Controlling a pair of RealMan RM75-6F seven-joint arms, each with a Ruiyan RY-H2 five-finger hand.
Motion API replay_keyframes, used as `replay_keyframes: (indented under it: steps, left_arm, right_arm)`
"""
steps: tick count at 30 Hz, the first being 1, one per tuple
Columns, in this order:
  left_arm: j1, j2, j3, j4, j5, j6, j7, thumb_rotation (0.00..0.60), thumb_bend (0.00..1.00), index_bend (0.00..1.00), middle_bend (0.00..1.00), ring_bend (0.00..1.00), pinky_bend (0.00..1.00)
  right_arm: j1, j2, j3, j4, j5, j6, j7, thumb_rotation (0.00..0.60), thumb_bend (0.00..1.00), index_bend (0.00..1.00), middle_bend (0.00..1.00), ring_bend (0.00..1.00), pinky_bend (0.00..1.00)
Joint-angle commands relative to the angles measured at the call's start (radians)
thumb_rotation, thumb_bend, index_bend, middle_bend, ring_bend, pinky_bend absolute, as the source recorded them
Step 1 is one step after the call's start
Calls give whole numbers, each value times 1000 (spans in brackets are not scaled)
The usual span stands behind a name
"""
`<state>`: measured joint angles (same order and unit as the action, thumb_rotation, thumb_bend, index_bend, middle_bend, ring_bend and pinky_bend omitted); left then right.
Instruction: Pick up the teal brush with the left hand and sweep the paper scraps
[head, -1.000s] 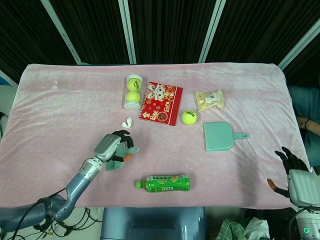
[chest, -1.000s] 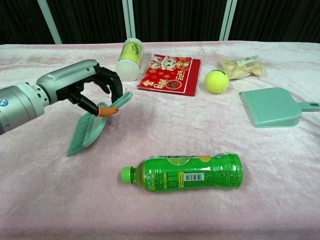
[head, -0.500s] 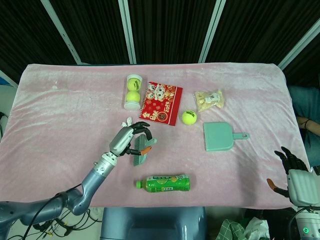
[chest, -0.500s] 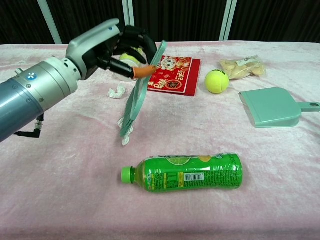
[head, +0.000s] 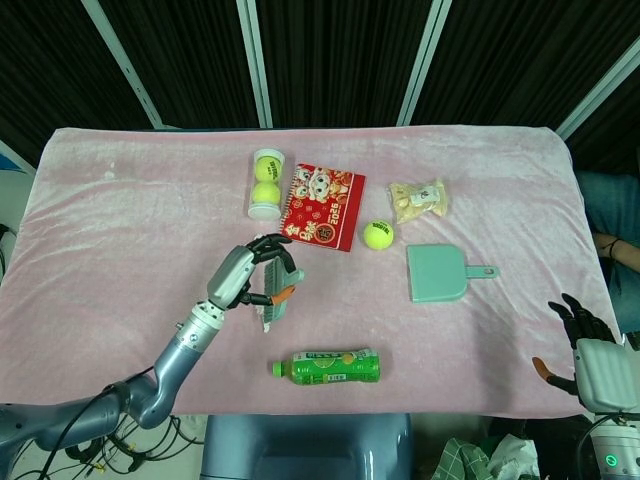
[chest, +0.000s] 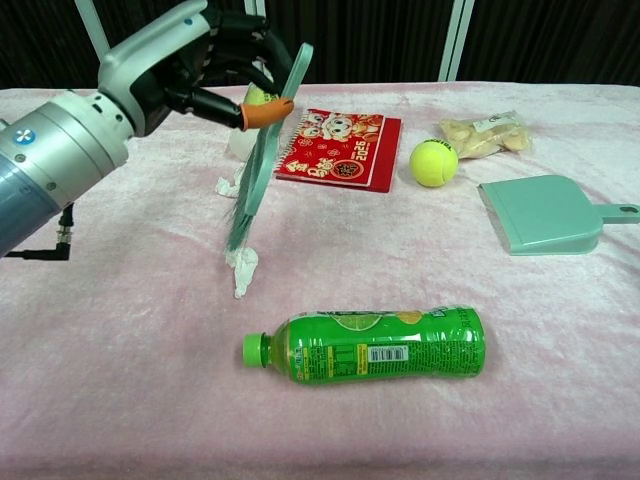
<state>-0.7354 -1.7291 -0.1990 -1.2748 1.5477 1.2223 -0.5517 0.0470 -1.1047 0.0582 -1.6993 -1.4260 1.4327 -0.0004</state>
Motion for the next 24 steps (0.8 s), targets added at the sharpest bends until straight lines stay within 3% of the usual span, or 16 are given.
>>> replay_keyframes:
  steps: [1,11,21,24]
  left_arm:
    - [25,28,33,19,-3,-9,-35,600,353,622,616,218,301]
    - [40,-39,82,159,-2,-25,-143,600,352,626,616,218,302]
    - [7,-126,102,274,35,-29,-140,600,352,646,629,227,308]
    - [9,-161,86,290,33,4,-153,600,352,659,638,235,314]
  right_arm:
    - [0,0,0,0,1,0,0,600,151,174,75,137,176]
    - [-1,-1,1,-2,4,1,-3,600,150,173,75,137,176]
    - [0,0,2,0,6,-2,3,600,153,173,75,137,176]
    - [0,0,2,-1,3,-1,3,600,153,173,75,137,176]
